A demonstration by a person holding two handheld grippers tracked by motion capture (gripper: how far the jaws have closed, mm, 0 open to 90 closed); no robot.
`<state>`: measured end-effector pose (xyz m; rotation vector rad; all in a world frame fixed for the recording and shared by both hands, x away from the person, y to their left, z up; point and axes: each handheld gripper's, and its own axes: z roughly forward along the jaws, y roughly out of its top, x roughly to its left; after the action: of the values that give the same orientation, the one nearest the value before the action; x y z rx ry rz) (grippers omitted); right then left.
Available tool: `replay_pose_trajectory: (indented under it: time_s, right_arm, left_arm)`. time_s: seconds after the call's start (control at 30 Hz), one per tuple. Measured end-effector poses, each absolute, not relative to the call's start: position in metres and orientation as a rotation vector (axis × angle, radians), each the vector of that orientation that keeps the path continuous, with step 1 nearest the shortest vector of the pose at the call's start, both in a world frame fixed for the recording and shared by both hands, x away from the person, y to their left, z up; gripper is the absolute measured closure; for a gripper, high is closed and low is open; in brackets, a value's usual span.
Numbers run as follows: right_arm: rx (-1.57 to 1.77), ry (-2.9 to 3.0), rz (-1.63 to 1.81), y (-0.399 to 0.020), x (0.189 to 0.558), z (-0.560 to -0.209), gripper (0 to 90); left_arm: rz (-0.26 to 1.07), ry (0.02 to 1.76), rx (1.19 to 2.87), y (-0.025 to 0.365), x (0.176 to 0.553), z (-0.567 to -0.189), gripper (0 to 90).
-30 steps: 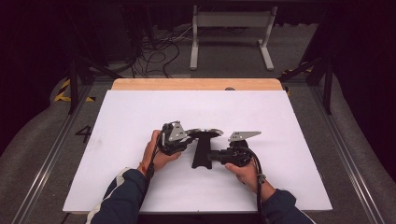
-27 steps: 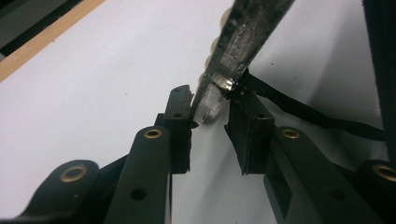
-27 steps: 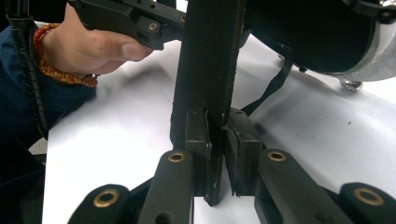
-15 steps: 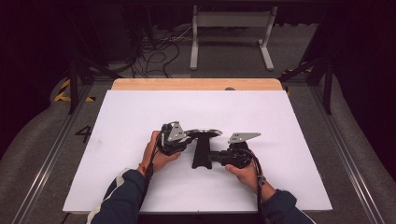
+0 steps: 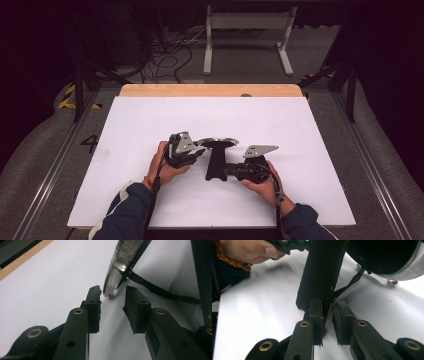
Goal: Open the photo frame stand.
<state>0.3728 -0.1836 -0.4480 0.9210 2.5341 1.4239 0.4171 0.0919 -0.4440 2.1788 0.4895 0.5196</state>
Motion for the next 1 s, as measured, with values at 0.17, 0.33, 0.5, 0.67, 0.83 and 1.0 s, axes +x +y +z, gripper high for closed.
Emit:
replay_pose_trajectory:
  time_s: [0.17, 0.33, 0.5, 0.67, 0.83, 1.0]
  right_arm:
    - [0.890, 2.516, 1.394, -0.185, 0.371, -0.445, 77.6]
    - [0.869, 2.496, 1.360, -0.189, 0.368, -0.442, 75.8]
    - [0.858, 2.455, 1.355, -0.194, 0.364, -0.435, 72.6]
    - [0.835, 2.420, 1.352, -0.195, 0.358, -0.426, 69.1]
    - [0.813, 2.397, 1.350, -0.194, 0.353, -0.420, 64.6]
    - [0.798, 2.390, 1.338, -0.193, 0.349, -0.417, 62.0]
  left_arm:
    - [0.517, 0.484, 2.167, 0.103, 0.412, -0.440, 64.5]
    - [0.520, 0.471, 2.176, 0.110, 0.406, -0.437, 60.9]
    - [0.525, 0.448, 2.208, 0.120, 0.393, -0.435, 57.2]
    - [0.532, 0.450, 2.224, 0.138, 0.378, -0.434, 49.7]
    - [0.558, 0.493, 2.214, 0.163, 0.366, -0.436, 39.3]
    - [0.571, 0.540, 2.196, 0.177, 0.358, -0.440, 29.1]
